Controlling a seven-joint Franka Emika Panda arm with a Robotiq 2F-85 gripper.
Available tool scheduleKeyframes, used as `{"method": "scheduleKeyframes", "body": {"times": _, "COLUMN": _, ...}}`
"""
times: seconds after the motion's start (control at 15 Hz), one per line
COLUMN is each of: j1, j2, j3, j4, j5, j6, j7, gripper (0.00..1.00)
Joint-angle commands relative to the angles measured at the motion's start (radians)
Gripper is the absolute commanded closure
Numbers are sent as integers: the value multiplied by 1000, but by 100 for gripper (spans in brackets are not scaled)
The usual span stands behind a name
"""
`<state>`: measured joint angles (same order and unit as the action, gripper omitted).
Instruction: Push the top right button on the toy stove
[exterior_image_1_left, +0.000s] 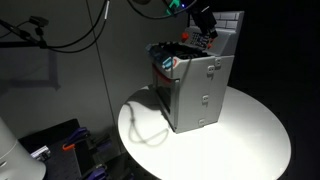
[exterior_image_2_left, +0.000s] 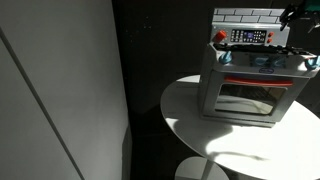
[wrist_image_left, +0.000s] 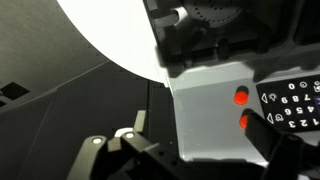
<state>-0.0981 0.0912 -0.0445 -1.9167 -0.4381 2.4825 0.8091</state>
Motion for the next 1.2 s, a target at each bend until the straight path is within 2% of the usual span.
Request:
{"method": "scheduleKeyframes", "body": {"times": 0.0, "j1": 39, "j2": 50, "j3": -33, "j4": 70, "j5": -27, "j6": -35, "j7": 41, "gripper": 0}}
{"method": "scheduleKeyframes", "body": {"times": 1.13, "j1": 100, "j2": 137, "j3": -90, "j4": 161, "j5": -9, "j6": -64, "j7": 45, "gripper": 0}}
